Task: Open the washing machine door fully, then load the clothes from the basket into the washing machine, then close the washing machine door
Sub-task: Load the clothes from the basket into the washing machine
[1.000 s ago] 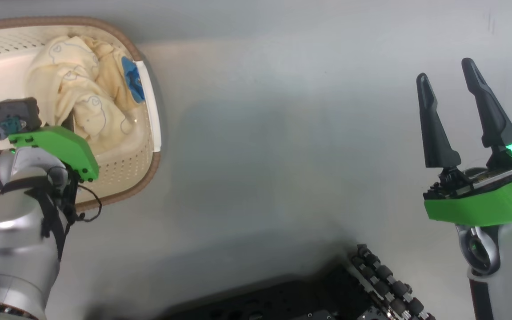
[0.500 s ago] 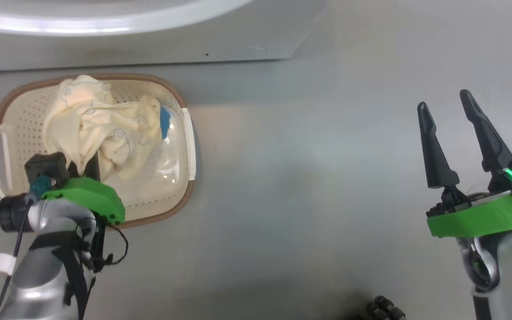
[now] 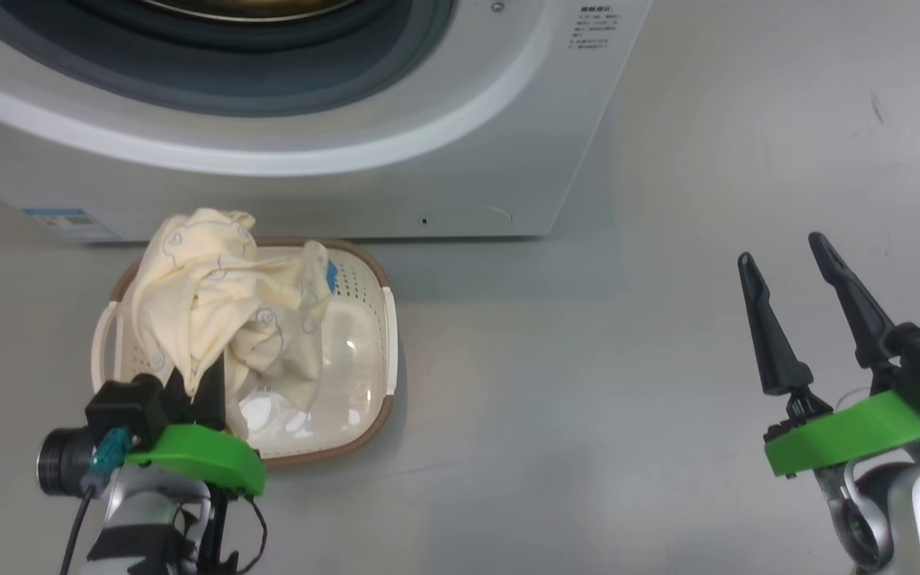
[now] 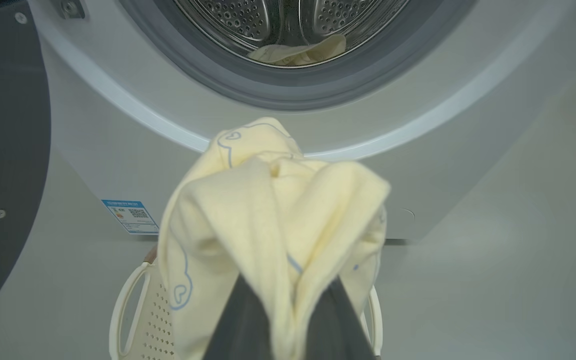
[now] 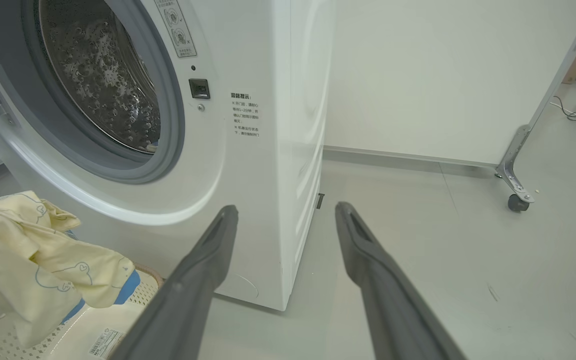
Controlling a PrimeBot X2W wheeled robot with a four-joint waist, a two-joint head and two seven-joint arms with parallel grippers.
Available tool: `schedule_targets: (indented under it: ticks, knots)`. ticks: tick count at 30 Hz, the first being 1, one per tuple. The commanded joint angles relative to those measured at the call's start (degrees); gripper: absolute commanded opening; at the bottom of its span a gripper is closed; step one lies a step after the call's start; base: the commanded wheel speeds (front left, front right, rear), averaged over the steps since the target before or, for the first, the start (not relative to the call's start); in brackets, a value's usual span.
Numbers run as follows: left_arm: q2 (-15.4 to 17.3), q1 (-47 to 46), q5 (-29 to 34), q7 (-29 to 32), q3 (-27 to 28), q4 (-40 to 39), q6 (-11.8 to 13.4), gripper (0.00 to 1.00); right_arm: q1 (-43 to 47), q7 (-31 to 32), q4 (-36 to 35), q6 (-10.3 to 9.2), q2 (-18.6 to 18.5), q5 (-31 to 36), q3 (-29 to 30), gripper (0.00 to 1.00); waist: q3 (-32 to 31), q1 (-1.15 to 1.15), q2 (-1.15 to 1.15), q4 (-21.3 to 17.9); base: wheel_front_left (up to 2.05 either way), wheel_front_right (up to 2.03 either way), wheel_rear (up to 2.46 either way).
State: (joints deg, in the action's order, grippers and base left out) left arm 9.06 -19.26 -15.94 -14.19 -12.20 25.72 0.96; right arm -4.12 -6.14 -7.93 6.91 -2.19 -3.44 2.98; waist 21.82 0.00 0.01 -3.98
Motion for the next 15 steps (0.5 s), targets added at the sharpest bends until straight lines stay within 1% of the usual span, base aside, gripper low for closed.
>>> schedule_targets:
  ticks: [1,7,15]
  knots:
    - [0.85,0.65,0.74,-0.8,2.36,-2.73,-0.38,0.0,0.79,0.38,-1.59,0.58,-0.68,0.4,-0.84,1.0,-3.98,0.0,-0.01,1.35,0.0,0.0,0.0]
    - [0.24,5.58,2.04,-0.81,3.28,-5.53,-0.99,0.0,3.46,1.5,-1.25,0.58,-0.69,0.35,-0.94,1.0,-9.96,0.0,-0.01,2.02,0.0,0.0,0.0]
    - [0.32,9.47,3.45,-0.81,3.46,-8.56,-1.12,0.0,6.05,2.8,-1.58,0.58,-0.76,0.28,-1.38,1.0,-14.52,0.0,-0.01,2.54,0.0,0.0,0.0]
